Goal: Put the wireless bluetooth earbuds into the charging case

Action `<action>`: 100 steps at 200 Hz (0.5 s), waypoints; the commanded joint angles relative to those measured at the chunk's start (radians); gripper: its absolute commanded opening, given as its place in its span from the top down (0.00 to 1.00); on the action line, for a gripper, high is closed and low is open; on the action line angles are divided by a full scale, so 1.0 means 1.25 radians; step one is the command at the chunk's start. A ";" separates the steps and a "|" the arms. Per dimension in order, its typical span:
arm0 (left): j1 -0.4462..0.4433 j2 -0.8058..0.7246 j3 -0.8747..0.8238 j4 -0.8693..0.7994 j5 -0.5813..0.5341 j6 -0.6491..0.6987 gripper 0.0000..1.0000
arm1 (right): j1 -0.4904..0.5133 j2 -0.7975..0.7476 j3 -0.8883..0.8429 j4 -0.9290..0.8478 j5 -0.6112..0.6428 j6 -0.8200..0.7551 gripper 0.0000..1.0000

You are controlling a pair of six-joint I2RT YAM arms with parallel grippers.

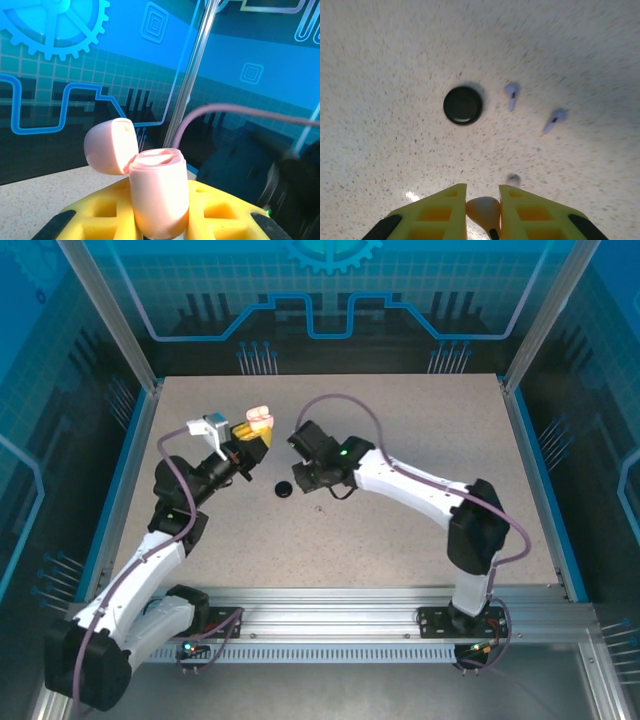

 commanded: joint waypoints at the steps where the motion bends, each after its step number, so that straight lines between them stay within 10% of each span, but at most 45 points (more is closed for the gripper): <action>1: -0.009 0.018 -0.034 0.153 0.013 -0.003 1.00 | -0.040 -0.082 -0.013 0.003 -0.008 -0.002 0.80; 100: -0.173 0.165 -0.088 0.320 -0.042 0.205 1.00 | -0.137 -0.325 0.023 0.030 -0.063 0.005 0.80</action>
